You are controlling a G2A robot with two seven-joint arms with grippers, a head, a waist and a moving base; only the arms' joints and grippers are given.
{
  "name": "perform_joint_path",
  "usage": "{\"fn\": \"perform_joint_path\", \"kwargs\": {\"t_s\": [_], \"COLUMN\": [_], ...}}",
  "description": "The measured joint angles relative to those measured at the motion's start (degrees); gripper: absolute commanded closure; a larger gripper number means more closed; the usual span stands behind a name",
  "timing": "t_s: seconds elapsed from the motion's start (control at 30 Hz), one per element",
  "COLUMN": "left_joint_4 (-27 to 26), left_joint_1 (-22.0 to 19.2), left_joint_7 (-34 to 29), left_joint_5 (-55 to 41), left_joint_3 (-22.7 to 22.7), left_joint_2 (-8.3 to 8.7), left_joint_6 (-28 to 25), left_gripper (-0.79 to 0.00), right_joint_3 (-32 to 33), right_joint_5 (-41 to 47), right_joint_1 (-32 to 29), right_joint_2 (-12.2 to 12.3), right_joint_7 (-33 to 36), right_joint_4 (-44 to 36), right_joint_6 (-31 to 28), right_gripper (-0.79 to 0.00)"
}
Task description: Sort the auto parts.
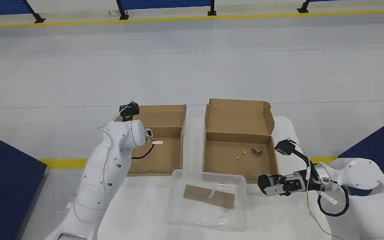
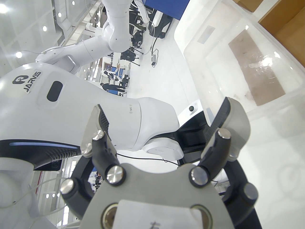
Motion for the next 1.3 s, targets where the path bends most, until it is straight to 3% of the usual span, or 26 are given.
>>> {"fn": "perform_joint_path", "kwargs": {"t_s": [0.27, 0.67, 0.8, 0.93, 1.3], "left_joint_4": [13.42, 13.46, 16.12, 21.95, 37.32], "left_joint_1": [-6.52, -5.61, -6.60, -8.83, -14.03], "left_joint_7": [-1.31, 1.01, -1.14, -1.30, 4.74], "left_joint_5": [-4.29, -3.14, -2.70, -4.52, -8.14], "left_joint_3": [2.32, 2.59, 4.01, 6.30, 12.48], "left_joint_2": [-2.42, -2.51, -2.90, -4.01, -8.31], "left_joint_6": [-1.32, -2.05, -4.12, -6.90, -8.45], "left_gripper": [0.000, 0.000, 0.000, 0.000, 0.000], "right_joint_3": [0.00, 0.00, 0.00, 0.00, 0.00], "right_joint_5": [0.00, 0.00, 0.00, 0.00, 0.00], "right_joint_1": [0.00, 0.00, 0.00, 0.00, 0.00], "right_joint_2": [0.00, 0.00, 0.00, 0.00, 0.00], "right_joint_7": [0.00, 0.00, 0.00, 0.00, 0.00], "right_joint_4": [0.00, 0.00, 0.00, 0.00, 0.00], "right_joint_6": [0.00, 0.00, 0.00, 0.00, 0.00], "right_gripper": [-0.785, -0.785, -0.785, -0.785, -0.785]}}
